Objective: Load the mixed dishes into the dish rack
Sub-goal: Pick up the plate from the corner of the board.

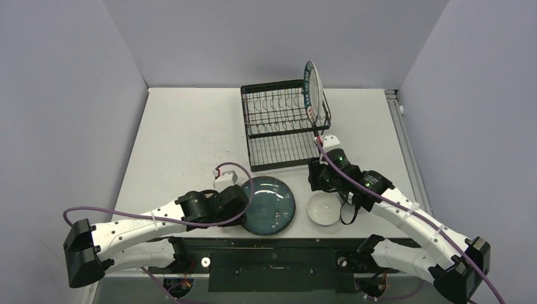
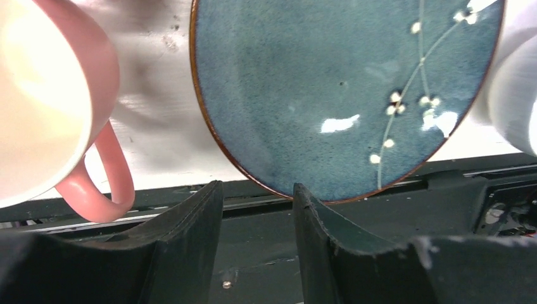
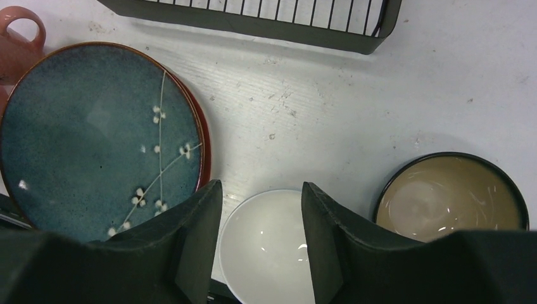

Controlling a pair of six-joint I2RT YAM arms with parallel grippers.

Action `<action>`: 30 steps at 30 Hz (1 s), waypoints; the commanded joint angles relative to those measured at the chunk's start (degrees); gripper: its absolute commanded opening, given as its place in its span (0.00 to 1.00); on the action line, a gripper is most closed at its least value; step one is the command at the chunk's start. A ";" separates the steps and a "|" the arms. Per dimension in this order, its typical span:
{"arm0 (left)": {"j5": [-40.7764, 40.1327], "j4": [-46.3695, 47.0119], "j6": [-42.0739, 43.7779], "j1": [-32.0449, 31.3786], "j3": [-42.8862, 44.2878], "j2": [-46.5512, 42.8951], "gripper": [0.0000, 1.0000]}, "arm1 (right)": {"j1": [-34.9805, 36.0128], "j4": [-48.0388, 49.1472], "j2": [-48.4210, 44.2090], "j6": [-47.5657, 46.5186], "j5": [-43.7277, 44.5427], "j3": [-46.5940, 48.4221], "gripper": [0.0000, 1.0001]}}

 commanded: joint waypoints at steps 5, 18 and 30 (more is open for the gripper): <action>2.83 6.19 0.27 2.50 -4.79 -0.40 0.38 | 1.12 3.62 2.13 3.03 -1.09 1.87 0.45; 6.17 10.83 2.56 7.93 -10.43 -2.51 0.21 | 3.10 5.61 5.93 4.91 -1.77 2.10 0.42; 7.01 12.58 3.21 8.60 -12.59 -1.60 0.07 | 4.58 7.35 9.26 5.92 -4.16 1.60 0.38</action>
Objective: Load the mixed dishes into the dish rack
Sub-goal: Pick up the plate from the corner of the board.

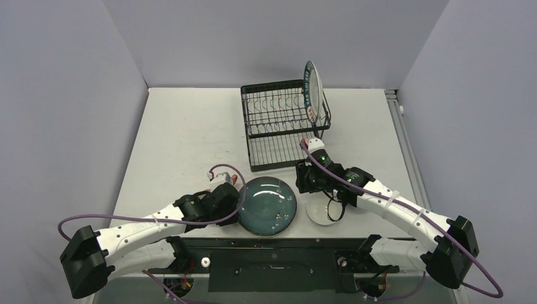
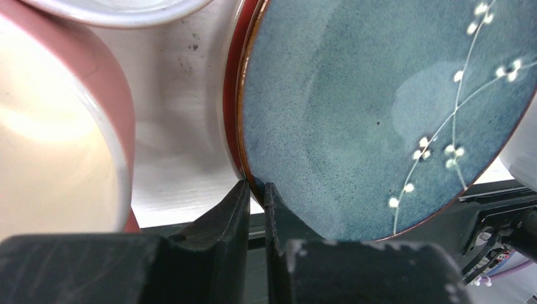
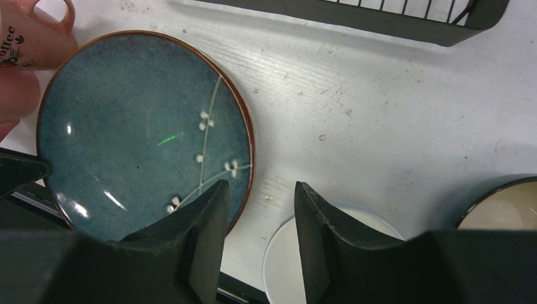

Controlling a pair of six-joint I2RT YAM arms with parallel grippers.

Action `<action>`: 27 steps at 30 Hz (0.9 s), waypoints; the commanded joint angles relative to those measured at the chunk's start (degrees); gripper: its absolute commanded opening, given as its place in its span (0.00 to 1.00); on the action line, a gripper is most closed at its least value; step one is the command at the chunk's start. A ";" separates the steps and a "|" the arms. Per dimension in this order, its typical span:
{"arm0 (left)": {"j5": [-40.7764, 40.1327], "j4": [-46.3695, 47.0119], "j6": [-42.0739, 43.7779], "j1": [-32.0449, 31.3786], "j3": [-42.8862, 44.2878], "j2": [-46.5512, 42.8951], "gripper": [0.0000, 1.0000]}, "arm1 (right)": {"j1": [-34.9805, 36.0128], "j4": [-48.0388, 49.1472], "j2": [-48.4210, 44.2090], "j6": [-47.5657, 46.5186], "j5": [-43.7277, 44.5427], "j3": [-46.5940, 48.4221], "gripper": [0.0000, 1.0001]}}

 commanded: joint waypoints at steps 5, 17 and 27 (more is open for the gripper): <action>0.47 1.15 1.15 0.25 -2.05 0.44 0.00 | 0.46 2.63 4.00 1.09 -3.59 1.46 0.37; 0.54 1.91 1.26 0.33 -3.90 0.53 0.00 | 0.52 2.62 9.46 2.00 -8.32 0.94 0.37; 1.00 3.26 1.74 0.37 -4.70 1.44 0.00 | 0.42 4.43 12.29 2.26 -8.63 -0.30 0.37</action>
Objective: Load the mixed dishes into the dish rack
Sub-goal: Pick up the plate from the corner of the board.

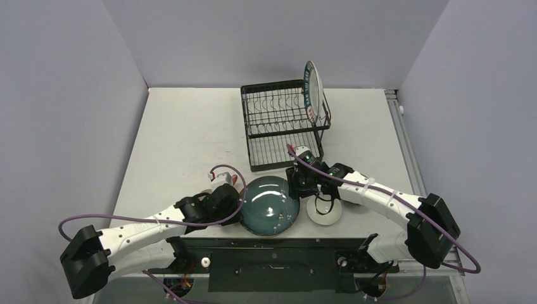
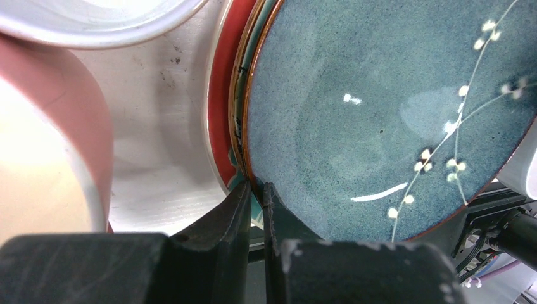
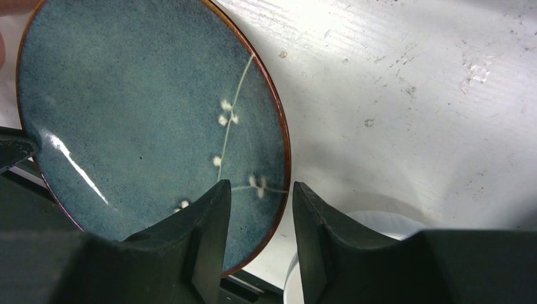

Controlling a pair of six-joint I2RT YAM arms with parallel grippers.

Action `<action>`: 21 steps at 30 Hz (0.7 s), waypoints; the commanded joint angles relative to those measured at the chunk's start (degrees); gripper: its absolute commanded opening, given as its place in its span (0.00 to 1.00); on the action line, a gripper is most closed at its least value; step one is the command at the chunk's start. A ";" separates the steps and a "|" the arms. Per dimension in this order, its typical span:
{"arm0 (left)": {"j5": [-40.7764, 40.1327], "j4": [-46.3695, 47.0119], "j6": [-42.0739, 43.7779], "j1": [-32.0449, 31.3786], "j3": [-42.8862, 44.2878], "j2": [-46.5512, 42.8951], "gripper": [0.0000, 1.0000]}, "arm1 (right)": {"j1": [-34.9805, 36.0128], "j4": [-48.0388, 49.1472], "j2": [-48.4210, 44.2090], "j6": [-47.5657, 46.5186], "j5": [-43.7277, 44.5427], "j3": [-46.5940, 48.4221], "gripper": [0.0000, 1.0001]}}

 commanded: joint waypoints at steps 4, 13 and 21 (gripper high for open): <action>1.15 -2.04 1.83 0.05 -2.30 1.60 0.00 | 0.36 3.27 1.50 1.06 -0.26 -0.64 0.37; 1.46 -1.45 1.94 0.05 -2.92 1.75 0.00 | 0.36 4.36 2.82 1.40 -0.39 -1.62 0.37; 1.74 -0.54 2.31 0.05 -3.33 2.40 0.00 | 0.27 6.15 2.73 1.79 -2.16 -1.92 0.32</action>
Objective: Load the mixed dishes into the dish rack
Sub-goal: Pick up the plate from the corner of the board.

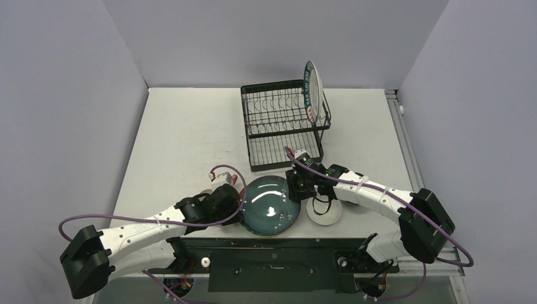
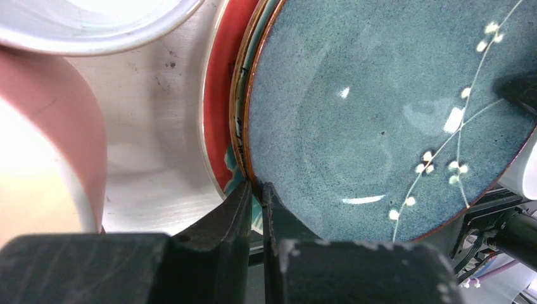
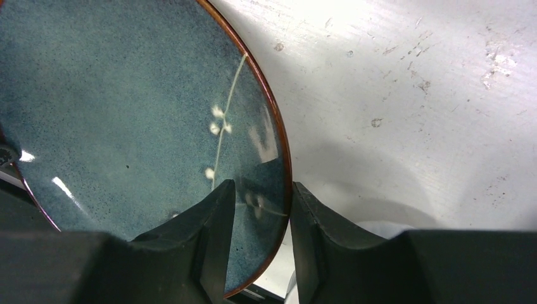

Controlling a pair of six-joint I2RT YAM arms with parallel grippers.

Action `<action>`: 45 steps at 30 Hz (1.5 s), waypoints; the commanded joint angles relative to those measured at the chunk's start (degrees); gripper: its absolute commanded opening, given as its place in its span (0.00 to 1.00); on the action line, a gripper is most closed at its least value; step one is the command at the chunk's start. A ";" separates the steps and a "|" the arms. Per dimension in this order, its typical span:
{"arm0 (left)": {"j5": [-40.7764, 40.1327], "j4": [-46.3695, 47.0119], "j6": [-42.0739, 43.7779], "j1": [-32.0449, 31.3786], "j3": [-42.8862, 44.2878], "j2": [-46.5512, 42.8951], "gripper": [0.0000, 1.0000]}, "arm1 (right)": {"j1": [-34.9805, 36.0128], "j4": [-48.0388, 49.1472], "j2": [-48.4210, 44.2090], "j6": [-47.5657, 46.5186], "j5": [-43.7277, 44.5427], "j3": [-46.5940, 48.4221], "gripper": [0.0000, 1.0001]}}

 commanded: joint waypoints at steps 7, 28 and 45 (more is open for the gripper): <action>2.15 -1.39 2.68 0.05 -2.29 3.72 0.00 | 0.32 5.00 -4.16 0.24 -2.38 -0.88 0.31; 2.72 1.03 4.06 0.06 -1.43 6.24 0.00 | 0.38 23.17 -8.24 7.27 -19.16 -10.47 0.30; 2.80 2.08 4.91 0.05 0.13 8.98 0.00 | 0.36 23.88 -15.41 6.69 -20.02 -12.55 0.22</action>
